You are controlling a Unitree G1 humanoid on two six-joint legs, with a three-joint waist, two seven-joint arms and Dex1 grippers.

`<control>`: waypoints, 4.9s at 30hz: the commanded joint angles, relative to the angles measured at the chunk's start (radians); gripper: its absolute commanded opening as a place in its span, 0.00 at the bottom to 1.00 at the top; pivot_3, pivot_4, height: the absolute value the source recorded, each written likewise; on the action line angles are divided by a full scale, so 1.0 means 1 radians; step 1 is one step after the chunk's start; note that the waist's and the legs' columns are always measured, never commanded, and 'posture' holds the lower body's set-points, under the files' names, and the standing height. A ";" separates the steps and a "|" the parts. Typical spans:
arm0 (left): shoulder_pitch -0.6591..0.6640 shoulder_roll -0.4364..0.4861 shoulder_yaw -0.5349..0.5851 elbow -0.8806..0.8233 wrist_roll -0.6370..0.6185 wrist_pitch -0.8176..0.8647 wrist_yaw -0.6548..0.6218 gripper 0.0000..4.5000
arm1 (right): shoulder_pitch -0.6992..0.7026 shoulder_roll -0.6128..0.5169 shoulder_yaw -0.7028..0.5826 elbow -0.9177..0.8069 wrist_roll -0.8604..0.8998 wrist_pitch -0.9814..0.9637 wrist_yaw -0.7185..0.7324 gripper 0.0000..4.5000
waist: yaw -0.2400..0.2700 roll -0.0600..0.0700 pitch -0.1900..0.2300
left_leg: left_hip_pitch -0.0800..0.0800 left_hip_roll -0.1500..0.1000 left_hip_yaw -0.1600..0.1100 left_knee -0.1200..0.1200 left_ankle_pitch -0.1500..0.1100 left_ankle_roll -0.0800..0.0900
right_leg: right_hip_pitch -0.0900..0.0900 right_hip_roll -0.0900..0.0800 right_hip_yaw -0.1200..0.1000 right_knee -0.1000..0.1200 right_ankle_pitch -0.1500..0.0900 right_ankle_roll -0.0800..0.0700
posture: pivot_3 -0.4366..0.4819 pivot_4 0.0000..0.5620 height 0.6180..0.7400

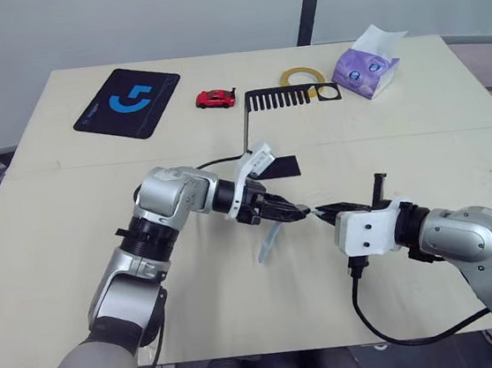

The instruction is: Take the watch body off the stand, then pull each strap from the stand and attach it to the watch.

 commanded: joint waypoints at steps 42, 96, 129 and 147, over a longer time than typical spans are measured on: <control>-0.015 -0.049 0.059 -0.060 -0.074 0.067 0.032 0.38 | -0.047 0.024 0.008 -0.009 -0.014 0.007 0.005 0.00 | 0.000 0.000 0.000 | 0.000 0.000 0.000 0.000 0.000 0.000 | 0.000 0.000 0.000 0.000 0.000 0.000 | 0.48 0.27 0.98; -0.029 -0.090 0.089 -0.078 -0.084 0.101 0.063 0.38 | -0.119 0.043 0.042 0.007 -0.044 0.044 0.022 0.00 | 0.000 0.000 0.000 | 0.000 0.000 0.000 0.000 0.000 0.000 | 0.000 0.000 0.000 0.000 0.000 0.000 | 0.48 0.27 0.98; -0.032 -0.095 0.092 -0.083 -0.086 0.100 0.063 0.38 | -0.117 0.045 0.042 0.020 -0.053 0.033 0.019 0.00 | 0.000 0.000 0.000 | 0.000 0.000 0.000 0.000 0.000 0.000 | 0.000 0.000 0.000 0.000 0.000 0.000 | 0.48 0.27 0.98; -0.025 -0.086 0.088 -0.075 -0.074 0.081 0.063 0.38 | -0.123 0.037 0.032 0.013 -0.053 0.025 0.023 0.00 | 0.000 0.000 0.000 | 0.000 0.000 0.000 0.000 0.000 0.000 | 0.000 0.000 0.000 0.000 0.000 0.000 | 0.48 0.27 0.98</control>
